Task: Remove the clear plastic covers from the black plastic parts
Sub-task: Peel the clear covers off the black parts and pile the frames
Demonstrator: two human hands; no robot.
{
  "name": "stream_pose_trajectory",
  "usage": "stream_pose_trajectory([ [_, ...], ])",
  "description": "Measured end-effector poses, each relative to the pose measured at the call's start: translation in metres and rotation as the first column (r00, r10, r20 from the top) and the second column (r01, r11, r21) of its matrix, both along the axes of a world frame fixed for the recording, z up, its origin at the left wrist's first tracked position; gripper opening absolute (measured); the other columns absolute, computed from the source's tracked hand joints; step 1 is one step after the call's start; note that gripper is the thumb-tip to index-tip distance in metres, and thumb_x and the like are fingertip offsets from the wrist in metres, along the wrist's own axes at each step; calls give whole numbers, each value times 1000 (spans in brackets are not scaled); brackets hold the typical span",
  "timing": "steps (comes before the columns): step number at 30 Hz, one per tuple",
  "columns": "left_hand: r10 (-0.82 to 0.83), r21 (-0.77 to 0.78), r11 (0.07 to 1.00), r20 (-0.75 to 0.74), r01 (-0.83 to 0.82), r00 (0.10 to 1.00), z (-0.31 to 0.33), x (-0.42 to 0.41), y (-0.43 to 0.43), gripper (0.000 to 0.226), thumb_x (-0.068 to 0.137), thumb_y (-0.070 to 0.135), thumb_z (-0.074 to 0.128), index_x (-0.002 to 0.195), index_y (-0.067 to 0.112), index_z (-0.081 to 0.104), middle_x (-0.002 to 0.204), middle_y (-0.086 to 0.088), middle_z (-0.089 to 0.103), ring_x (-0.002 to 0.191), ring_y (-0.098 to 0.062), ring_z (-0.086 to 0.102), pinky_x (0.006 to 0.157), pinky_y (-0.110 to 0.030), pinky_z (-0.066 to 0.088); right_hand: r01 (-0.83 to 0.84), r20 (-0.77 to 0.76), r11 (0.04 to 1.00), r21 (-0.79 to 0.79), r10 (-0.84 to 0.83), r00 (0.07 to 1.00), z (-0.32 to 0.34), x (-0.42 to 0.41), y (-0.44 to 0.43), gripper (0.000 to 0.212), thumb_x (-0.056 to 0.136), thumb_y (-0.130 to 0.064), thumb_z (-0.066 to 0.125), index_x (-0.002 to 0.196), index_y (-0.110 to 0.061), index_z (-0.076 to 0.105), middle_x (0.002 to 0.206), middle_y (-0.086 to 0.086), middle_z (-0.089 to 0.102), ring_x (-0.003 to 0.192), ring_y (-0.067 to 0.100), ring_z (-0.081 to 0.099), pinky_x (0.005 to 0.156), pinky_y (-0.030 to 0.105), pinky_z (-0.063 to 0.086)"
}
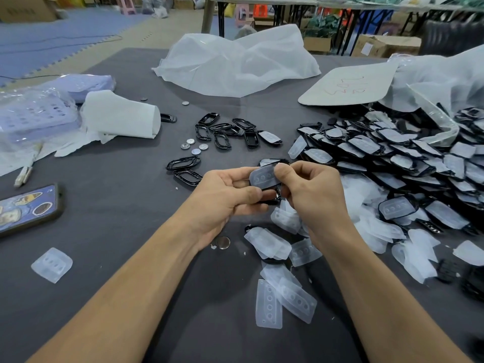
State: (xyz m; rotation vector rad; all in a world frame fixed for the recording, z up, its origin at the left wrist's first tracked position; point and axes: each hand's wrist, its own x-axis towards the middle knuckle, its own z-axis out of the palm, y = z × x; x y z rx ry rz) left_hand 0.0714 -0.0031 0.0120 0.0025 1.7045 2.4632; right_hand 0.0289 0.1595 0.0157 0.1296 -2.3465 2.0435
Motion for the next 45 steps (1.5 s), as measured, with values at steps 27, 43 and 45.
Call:
stream_pose_trajectory([
  [27, 65, -9, 998, 38, -64, 997, 0, 1, 4, 30, 92, -15, 60, 114, 0, 74, 104, -18, 79, 92, -23, 78, 68, -24, 61, -16, -94, 996, 83, 24, 995, 7, 7, -2, 38, 98, -27, 67, 60, -29, 70, 53, -15, 63, 48, 0, 54, 52, 13, 40],
  [43, 158, -138, 980, 112, -142, 981, 4, 1, 5, 21, 96, -7, 60, 98, 4, 78, 94, -17, 80, 87, -24, 80, 64, -26, 63, -78, -108, 995, 64, 85, 991, 2, 7, -4, 22, 94, -21, 71, 72, -17, 73, 62, -1, 67, 63, 16, 64, 59, 31, 48],
  [45, 164, -149, 978, 118, -146, 979, 4, 2, 6, 22, 96, -7, 60, 95, 5, 79, 92, -17, 80, 83, -22, 80, 63, -26, 63, -74, -112, 993, 88, 84, 990, 0, 6, -4, 19, 93, -19, 71, 74, -15, 73, 67, 3, 70, 64, 16, 62, 62, 40, 52],
])
